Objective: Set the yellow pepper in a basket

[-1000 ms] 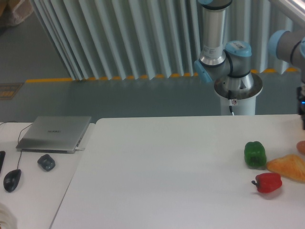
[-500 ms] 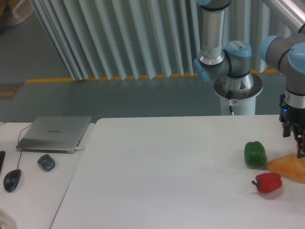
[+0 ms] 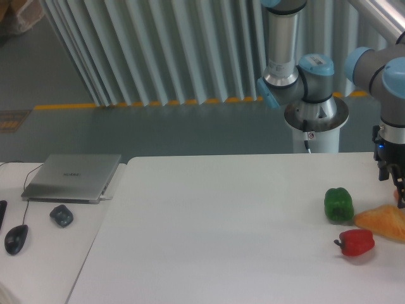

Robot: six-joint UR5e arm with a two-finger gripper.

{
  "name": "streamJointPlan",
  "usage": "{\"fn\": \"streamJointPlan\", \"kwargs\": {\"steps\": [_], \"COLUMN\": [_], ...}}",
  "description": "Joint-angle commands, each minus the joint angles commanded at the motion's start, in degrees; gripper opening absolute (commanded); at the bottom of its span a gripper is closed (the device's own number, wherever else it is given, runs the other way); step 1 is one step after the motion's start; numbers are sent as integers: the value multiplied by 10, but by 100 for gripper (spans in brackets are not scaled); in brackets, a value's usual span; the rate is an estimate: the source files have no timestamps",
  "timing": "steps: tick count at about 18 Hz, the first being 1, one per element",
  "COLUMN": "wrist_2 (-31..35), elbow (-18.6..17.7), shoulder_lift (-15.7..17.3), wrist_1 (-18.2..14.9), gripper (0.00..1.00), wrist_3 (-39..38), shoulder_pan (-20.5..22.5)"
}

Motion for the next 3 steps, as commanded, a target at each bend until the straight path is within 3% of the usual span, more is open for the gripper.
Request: {"fn": "streamJointPlan", "kwargs": {"steps": [3], "wrist_2": [1], "elbow": [-1], "shoulder_lift": [0], "wrist_1": [-2], "gripper": [100], "wrist_3": [1], "shoulder_pan": [0]}}
